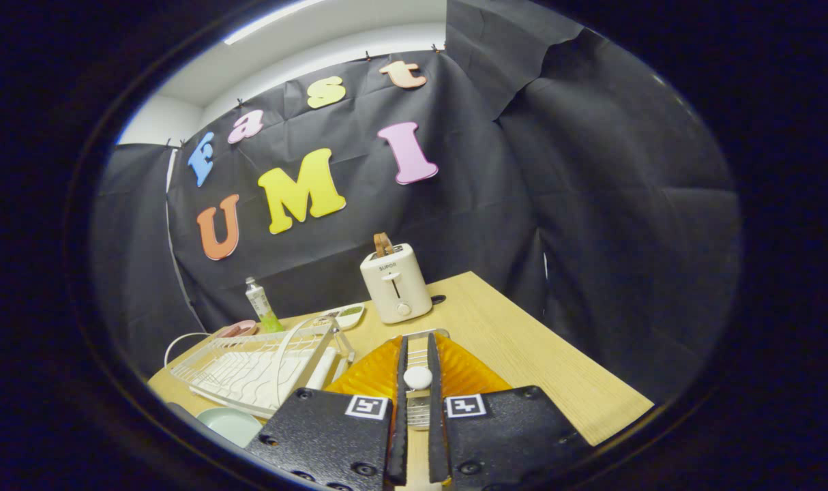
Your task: Take the plate from the dish rack, then take the spoon from the basket and place it into the plate.
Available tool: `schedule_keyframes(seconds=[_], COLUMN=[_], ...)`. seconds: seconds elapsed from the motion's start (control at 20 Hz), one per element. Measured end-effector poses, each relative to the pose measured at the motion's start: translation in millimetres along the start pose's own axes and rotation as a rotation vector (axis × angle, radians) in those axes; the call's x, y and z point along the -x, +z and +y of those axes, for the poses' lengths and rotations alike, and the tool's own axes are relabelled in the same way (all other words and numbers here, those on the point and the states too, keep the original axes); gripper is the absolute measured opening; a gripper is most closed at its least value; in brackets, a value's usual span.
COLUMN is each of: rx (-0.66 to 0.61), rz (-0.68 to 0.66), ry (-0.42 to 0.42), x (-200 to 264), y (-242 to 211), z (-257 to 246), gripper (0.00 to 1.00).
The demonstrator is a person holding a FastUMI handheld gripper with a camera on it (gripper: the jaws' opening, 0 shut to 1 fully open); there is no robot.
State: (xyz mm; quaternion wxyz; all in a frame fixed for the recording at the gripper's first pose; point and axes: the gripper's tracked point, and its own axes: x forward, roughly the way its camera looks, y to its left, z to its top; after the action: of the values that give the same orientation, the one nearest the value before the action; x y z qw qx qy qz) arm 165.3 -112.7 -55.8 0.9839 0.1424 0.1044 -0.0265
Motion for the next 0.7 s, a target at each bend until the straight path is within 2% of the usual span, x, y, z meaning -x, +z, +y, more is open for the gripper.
schedule_keyframes(seconds=[0.2,0.35,0.55,0.7], rx=[0.03,0.059,0.082,0.11], rz=[-0.002,-0.033,-0.067,-0.086], ry=[-0.009,-0.025,-0.025,0.015], x=[4,17,47,79], y=[15,37,69,93], z=[3,5,15,40], gripper=[0.1,0.1,0.1,0.1])
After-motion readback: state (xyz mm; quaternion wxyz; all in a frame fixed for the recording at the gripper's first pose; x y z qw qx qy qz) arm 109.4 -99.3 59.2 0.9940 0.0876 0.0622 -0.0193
